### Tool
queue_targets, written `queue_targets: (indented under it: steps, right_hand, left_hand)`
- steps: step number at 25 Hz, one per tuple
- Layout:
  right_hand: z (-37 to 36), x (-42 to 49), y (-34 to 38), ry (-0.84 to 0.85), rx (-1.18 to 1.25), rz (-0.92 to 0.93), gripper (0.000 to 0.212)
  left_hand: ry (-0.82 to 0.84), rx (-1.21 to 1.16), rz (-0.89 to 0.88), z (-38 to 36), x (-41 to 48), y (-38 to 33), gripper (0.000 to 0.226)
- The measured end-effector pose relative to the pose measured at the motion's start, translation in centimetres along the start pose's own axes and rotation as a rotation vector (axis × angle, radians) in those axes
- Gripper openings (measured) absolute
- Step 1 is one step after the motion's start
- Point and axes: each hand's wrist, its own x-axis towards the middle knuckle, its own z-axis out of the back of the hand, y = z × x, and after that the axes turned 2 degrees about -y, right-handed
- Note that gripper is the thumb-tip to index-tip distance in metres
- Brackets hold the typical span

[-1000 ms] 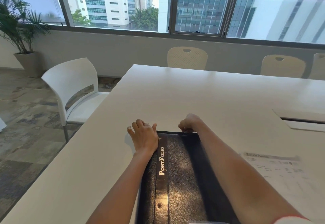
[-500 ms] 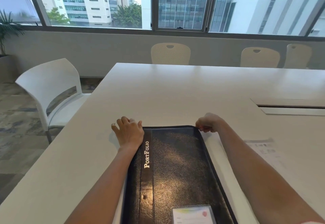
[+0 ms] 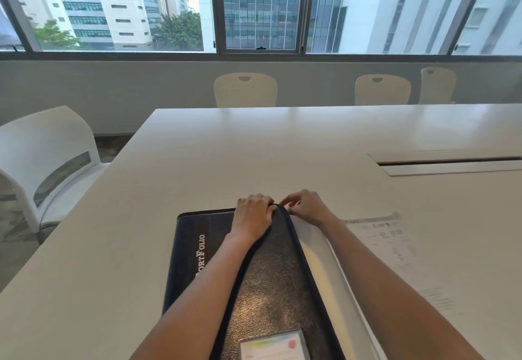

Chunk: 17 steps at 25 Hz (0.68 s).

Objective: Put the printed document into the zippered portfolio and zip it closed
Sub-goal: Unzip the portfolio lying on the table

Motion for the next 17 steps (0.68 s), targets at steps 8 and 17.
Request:
queue_targets:
  steps: [8, 17]
  right_hand:
    - [-1.1, -0.5, -0.1, -0.105, -0.169, 0.116, 0.023]
    - [-0.8, -4.0, -1.2, -0.104, -0.311, 0.219, 0.014]
  left_hand:
    - [-0.031, -0.097, 0.103, -1.5, 0.6, -0.7, 0.021]
    - [-0.071, -0.12, 0.09, -1.9, 0.8, -0.7, 0.015]
